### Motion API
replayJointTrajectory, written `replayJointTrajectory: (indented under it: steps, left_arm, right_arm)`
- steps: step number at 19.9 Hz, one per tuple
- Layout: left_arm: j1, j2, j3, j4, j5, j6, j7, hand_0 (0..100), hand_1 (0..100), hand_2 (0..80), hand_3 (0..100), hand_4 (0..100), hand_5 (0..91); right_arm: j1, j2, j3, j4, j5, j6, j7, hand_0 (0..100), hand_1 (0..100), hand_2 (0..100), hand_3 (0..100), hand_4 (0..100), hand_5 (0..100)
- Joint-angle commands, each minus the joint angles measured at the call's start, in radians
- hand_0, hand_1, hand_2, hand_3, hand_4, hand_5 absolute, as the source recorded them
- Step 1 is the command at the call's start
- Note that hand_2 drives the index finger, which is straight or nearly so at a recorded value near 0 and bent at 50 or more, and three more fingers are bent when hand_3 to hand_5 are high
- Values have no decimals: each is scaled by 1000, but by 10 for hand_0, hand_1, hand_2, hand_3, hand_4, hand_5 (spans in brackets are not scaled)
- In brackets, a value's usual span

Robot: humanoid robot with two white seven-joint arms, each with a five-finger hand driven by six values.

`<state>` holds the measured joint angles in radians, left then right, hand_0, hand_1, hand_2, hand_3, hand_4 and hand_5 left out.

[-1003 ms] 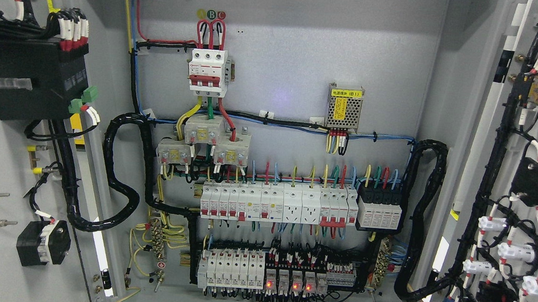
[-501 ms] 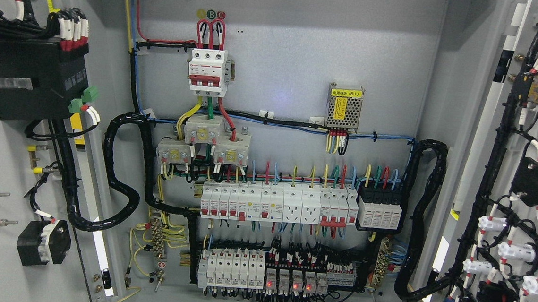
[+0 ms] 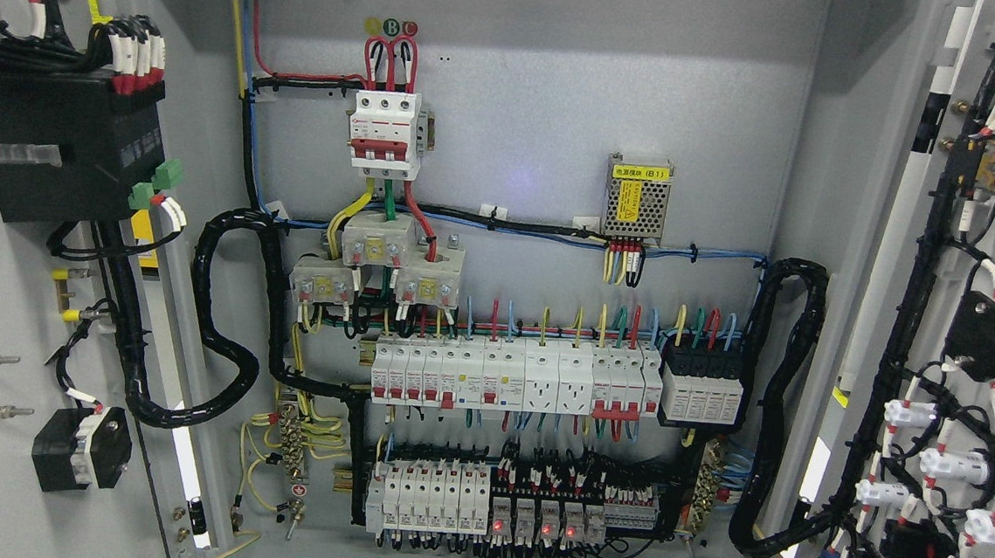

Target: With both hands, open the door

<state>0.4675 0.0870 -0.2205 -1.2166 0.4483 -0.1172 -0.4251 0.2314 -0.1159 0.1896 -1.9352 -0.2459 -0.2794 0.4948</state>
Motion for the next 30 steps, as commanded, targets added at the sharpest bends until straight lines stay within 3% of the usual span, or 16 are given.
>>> replayJointTrajectory:
  steps: [1,7,10,12,21,27,30]
  left_arm:
    - [79,89,131,-602,-19,1,2,120,556,0,0,0,0]
    - [74,111,246,-707,-17,-1,5,120,556,0,0,0,0]
    - [74,167,251,-771,-17,-21,5,120,556,0,0,0,0]
    - [74,188,247,-800,-17,-51,3,120,556,0,0,0,0]
    - [74,188,247,-831,-17,-216,-3,120,556,0,0,0,0]
    - [65,175,248,-853,-17,-265,-6,120,556,0,0,0,0]
    - [43,163,248,-854,-17,-268,-4,120,556,0,0,0,0]
  right_arm:
    - [107,-25,-160,-129,2,-98,-74,0,500,40,0,0,0]
    - [164,-27,-176,-134,-93,-199,-88,0,500,40,0,0,0]
    - [186,-27,-191,-156,-108,-224,-87,0,500,40,0,0,0]
    - [186,-28,-188,-154,-108,-283,-87,0,500,40,0,0,0]
    - [149,-21,-202,-156,-116,-288,-90,0,500,40,0,0,0]
    - [97,-21,-271,-153,-118,-290,-90,0,500,40,0,0,0]
    - [82,-22,-300,-153,-176,-244,-90,0,500,40,0,0,0]
